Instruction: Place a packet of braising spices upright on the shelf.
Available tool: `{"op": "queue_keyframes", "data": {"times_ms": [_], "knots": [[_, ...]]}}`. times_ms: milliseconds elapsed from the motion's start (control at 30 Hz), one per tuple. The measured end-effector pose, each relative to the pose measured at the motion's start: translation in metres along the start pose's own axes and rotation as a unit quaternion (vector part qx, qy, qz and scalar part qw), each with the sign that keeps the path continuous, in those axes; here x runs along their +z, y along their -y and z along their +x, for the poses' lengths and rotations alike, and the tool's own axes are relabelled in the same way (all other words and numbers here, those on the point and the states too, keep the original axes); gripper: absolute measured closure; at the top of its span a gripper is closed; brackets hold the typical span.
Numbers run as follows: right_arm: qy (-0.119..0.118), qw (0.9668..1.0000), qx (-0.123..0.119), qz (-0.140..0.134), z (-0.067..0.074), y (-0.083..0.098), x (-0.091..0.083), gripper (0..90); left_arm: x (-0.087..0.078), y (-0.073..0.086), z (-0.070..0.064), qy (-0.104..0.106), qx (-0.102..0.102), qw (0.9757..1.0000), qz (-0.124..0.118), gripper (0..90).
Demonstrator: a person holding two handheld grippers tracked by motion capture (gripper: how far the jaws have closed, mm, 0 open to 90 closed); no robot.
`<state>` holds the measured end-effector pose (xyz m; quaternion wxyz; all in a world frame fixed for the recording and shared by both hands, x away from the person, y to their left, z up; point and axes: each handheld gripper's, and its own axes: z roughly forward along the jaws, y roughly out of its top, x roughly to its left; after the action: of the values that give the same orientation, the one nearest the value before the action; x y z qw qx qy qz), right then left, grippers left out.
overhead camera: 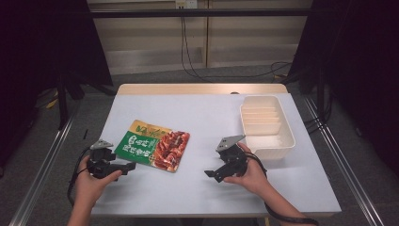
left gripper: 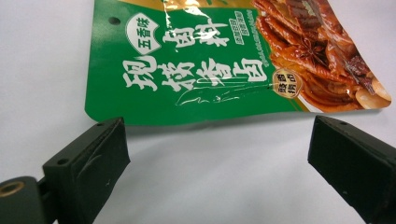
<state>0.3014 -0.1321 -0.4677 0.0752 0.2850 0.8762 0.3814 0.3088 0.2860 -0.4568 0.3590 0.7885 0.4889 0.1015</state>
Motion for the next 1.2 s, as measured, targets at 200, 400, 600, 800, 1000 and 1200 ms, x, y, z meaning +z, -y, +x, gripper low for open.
{"op": "queue_keyframes", "data": {"times_ms": [200,400,600,800,1000,1200], "knots": [[0.001,1.0,0.001,0.004,0.0,0.001,-0.001,4.7,-0.001,-0.002,0.0,0.003,0.007,1.0,0.005,5.0],[0.008,0.9999,0.006,0.004,0.002,0.002,-0.003,4.8,-0.001,-0.004,0.0,0.006,0.003,0.9999,0.013,5.1],[0.006,1.0,0.003,0.0,0.002,0.0,-0.002,4.7,-0.006,-0.007,0.007,0.006,-0.003,0.9999,0.015,5.2],[0.003,1.0,0.002,-0.005,0.003,0.0,-0.004,5.1,-0.009,-0.015,0.011,0.005,-0.013,0.9994,0.032,4.9],[0.003,1.0,0.003,-0.002,0.003,0.0,-0.004,5.0,-0.008,-0.022,0.017,-0.004,-0.016,0.9994,0.032,4.9],[0.002,1.0,-0.001,-0.006,0.002,-0.001,-0.004,5.1,-0.008,-0.029,0.029,-0.02,-0.015,0.999,0.037,4.7]]}}
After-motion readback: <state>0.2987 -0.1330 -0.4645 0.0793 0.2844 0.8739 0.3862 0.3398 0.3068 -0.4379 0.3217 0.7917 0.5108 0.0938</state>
